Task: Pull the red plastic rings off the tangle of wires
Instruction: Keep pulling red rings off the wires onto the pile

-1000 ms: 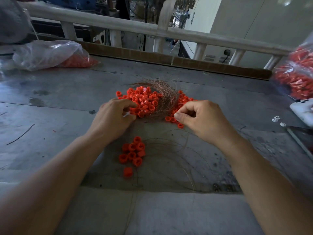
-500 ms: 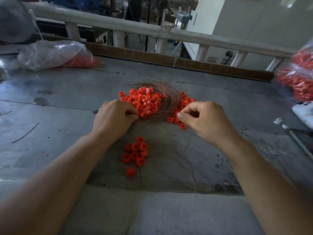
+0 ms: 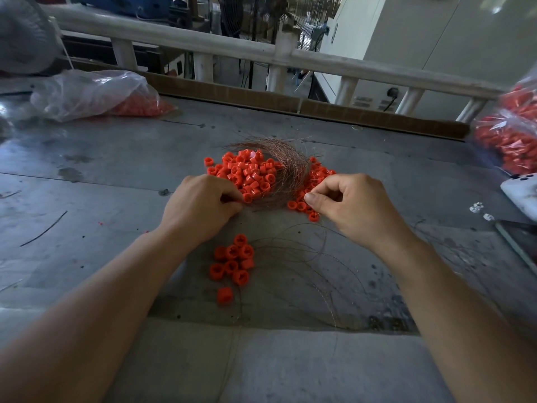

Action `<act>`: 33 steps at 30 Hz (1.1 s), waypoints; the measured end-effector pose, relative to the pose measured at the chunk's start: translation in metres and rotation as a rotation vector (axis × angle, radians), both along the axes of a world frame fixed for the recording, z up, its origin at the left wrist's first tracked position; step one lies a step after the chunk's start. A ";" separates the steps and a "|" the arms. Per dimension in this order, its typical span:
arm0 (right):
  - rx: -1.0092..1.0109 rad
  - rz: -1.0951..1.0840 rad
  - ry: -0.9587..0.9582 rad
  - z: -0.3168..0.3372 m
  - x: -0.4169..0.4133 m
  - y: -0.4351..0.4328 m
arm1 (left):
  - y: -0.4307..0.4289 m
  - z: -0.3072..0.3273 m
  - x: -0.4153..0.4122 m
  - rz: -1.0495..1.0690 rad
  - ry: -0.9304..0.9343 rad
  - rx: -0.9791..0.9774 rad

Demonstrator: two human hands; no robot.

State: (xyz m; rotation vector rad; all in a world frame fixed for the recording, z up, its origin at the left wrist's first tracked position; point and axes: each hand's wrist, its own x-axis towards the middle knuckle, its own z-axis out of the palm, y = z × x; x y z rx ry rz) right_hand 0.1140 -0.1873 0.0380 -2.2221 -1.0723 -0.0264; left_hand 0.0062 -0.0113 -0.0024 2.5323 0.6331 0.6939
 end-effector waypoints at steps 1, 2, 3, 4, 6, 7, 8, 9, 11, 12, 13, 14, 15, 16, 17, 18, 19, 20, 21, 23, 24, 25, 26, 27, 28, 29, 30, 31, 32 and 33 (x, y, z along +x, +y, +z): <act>0.004 0.000 0.002 0.000 0.000 0.000 | 0.001 0.001 0.000 0.015 -0.026 -0.012; 0.008 0.000 0.006 0.000 0.000 0.000 | 0.001 0.002 -0.001 0.035 -0.053 -0.028; 0.011 0.001 0.010 0.001 0.000 -0.001 | 0.002 0.004 -0.003 0.051 -0.083 -0.051; 0.014 0.002 0.015 0.001 0.001 -0.001 | 0.003 0.006 -0.006 0.057 -0.115 -0.084; 0.017 0.001 0.018 0.001 0.002 -0.001 | 0.002 0.014 -0.012 0.048 -0.188 -0.165; 0.015 -0.001 0.018 0.001 0.002 -0.001 | 0.000 0.018 -0.016 0.037 -0.223 -0.202; 0.014 -0.003 0.016 0.001 0.003 0.000 | -0.003 0.022 -0.019 0.021 -0.256 -0.243; 0.018 -0.003 0.010 0.000 0.003 0.000 | -0.007 0.026 -0.021 -0.004 -0.290 -0.287; 0.062 0.012 0.005 0.000 0.001 0.001 | -0.015 0.032 -0.024 -0.072 -0.341 -0.356; 0.099 0.040 0.009 -0.001 -0.001 0.002 | -0.019 0.033 -0.025 -0.106 -0.349 -0.371; 0.132 0.077 0.007 -0.001 -0.005 0.004 | -0.021 0.034 -0.025 -0.137 -0.348 -0.383; 0.149 0.120 -0.004 -0.003 -0.008 0.005 | -0.023 0.035 -0.025 -0.166 -0.346 -0.392; 0.144 0.165 -0.020 -0.005 -0.011 0.007 | -0.025 0.035 -0.025 -0.191 -0.346 -0.398; 0.126 0.204 -0.038 -0.007 -0.013 0.008 | -0.026 0.035 -0.025 -0.215 -0.350 -0.401; 0.109 0.236 -0.056 -0.009 -0.016 0.010 | -0.027 0.035 -0.025 -0.238 -0.353 -0.401; 0.102 0.258 -0.072 -0.011 -0.018 0.011 | -0.028 0.035 -0.025 -0.261 -0.358 -0.406; 0.106 0.270 -0.083 -0.012 -0.019 0.012 | -0.029 0.035 -0.024 -0.286 -0.361 -0.416; 0.116 0.275 -0.085 -0.013 -0.019 0.012 | -0.029 0.036 -0.024 -0.307 -0.362 -0.427; 0.129 0.274 -0.077 -0.014 -0.019 0.012 | -0.030 0.036 -0.024 -0.320 -0.362 -0.434; 0.151 0.271 -0.058 -0.015 -0.018 0.013 | -0.030 0.036 -0.024 -0.339 -0.352 -0.440; 0.158 0.269 -0.056 -0.016 -0.018 0.014 | -0.031 0.036 -0.025 -0.350 -0.348 -0.441; 0.167 0.268 -0.057 -0.017 -0.017 0.014 | -0.032 0.035 -0.024 -0.363 -0.347 -0.446; 0.181 0.265 -0.057 -0.017 -0.017 0.014 | -0.033 0.035 -0.024 -0.374 -0.356 -0.461; 0.207 0.258 -0.054 -0.016 -0.017 0.013 | -0.034 0.035 -0.024 -0.379 -0.373 -0.492; 0.247 0.242 -0.045 -0.015 -0.016 0.013 | -0.033 0.035 -0.024 -0.377 -0.395 -0.532; 0.302 0.218 -0.026 -0.013 -0.014 0.012 | -0.032 0.035 -0.024 -0.371 -0.415 -0.573; 0.369 0.187 0.005 -0.009 -0.011 0.010 | -0.031 0.035 -0.024 -0.367 -0.432 -0.611; 0.450 0.160 0.054 -0.006 -0.008 0.009 | -0.029 0.035 -0.025 -0.365 -0.447 -0.645; 0.550 0.146 0.121 -0.001 -0.005 0.007 | -0.028 0.035 -0.024 -0.359 -0.459 -0.671; 0.665 0.146 0.201 0.003 -0.003 0.004 | -0.028 0.035 -0.024 -0.352 -0.463 -0.689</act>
